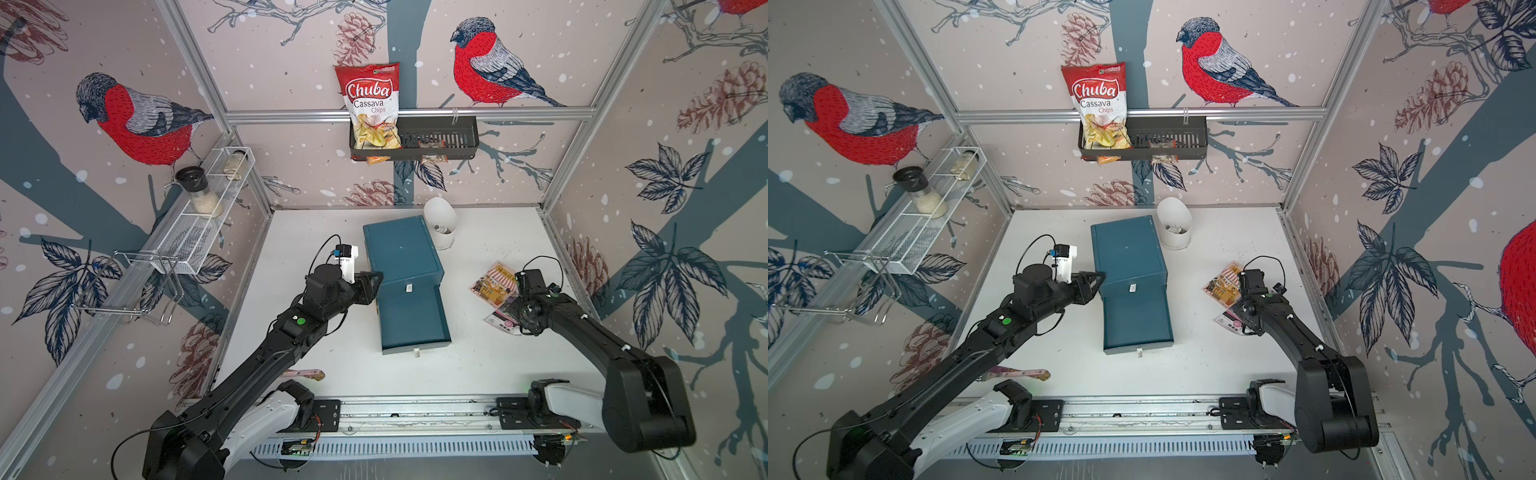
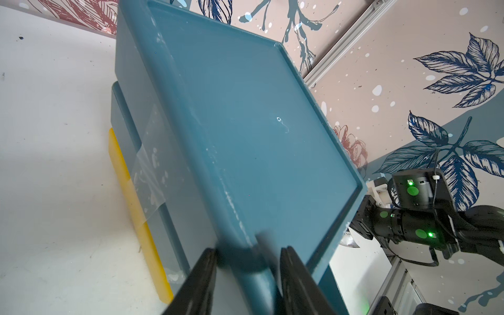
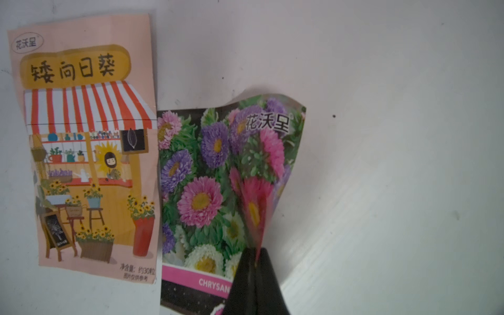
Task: Take the seed bags out of the drawer
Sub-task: Adjust the seed packet at the center of the board, then place the seed packet at the center of the board, then close the drawer in the storage box.
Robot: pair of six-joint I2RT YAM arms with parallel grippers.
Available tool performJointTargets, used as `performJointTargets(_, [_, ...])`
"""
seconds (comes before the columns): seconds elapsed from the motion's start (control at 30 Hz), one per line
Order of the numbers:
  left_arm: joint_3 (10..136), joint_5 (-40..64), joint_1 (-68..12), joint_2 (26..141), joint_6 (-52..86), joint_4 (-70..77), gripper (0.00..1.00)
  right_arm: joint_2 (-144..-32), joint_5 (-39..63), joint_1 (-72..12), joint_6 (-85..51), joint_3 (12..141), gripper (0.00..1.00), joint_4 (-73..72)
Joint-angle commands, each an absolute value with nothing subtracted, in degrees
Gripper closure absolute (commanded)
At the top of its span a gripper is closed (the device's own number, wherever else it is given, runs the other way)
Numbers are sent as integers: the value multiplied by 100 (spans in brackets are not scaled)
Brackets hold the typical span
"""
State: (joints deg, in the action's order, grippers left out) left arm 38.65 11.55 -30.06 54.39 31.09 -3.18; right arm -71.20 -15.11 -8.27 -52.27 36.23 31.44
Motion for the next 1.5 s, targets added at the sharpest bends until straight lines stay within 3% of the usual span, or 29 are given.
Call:
performJointTargets(0.0, [3782,1142,-2977,5476,2911,-1416,58,-7284,-2068,-822,-5284,3762,100,3341])
performJointTargets(0.53, [3733,1125,-2961,5366,2902,-1419,57,-6963,-2197,-349,-5194,3463,100,3393])
performJointTargets(0.6, [3735,1130,-2954,5359,2904,-1431,57,-6963,-2215,-313,-5194,3476,90,3408])
performJointTargets(0.77, [3802,1143,-2954,5339,2939,-1436,51,-6876,-2255,-394,-5242,3638,52,3639])
performJointTargets(0.9, [3897,1125,-2949,5334,2973,-1472,45,-6736,-2582,-815,-5430,3950,39,4049])
performJointTargets(1.2, [4262,1117,-2884,5311,3127,-1601,30,-6471,-3563,-3364,-6555,5139,38,5401])
performJointTargets(1.47, [4675,1268,-2600,5541,3247,-1511,21,-6421,-4250,-7220,-6967,5764,38,5011])
